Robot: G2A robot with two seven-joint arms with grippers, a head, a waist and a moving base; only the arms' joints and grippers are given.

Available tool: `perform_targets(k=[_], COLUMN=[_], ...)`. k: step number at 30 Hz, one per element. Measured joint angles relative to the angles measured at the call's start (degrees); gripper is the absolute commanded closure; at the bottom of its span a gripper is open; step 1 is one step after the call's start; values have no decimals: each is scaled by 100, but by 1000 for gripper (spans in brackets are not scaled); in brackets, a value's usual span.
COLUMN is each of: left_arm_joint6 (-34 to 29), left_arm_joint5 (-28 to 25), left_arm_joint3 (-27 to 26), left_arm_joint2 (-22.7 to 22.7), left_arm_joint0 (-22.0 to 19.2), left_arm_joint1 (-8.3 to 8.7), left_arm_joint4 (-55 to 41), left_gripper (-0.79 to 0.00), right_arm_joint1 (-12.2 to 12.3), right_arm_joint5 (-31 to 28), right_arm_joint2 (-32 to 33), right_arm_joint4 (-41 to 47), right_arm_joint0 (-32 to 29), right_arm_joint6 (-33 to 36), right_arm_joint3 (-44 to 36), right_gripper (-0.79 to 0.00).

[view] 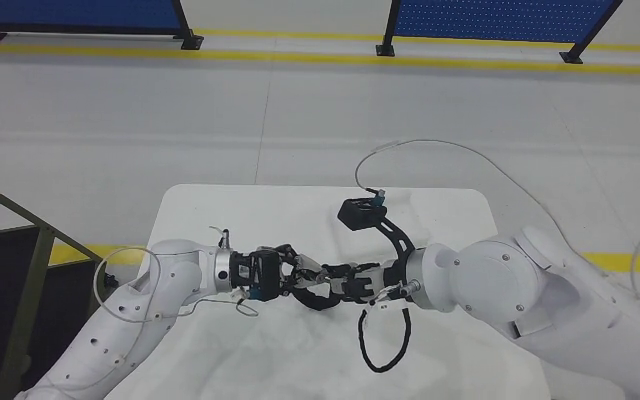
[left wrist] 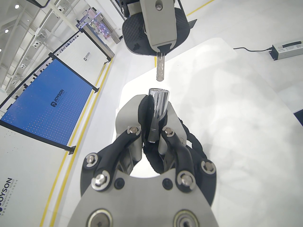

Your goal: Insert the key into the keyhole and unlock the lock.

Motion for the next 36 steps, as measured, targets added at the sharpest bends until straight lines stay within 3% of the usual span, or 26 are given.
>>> perform_targets(k=[10, 18, 36], left_arm_joint6=[11, -348, -406], left_arm_joint5=[-4, 81, -36], left_arm_joint3=[14, -140, -163], left_arm_joint2=[-3, -87, -144], left_arm_joint0=[3, 162, 206], left_arm_joint1=[-5, -15, -58], left_arm_joint4=[-27, -175, -148], left_gripper=[0, 0, 0], right_arm_joint1=[-2, 9, -26], right_arm_joint5=[-37, -288, -156], right_arm_joint2=[2, 61, 108], right_arm_joint4=[18, 95, -41], right_arm_joint0=[-38, -310, -353], right_arm_joint6=[-39, -219, -247], right_arm_joint3=[12, 58, 43], right_gripper=[0, 0, 0])
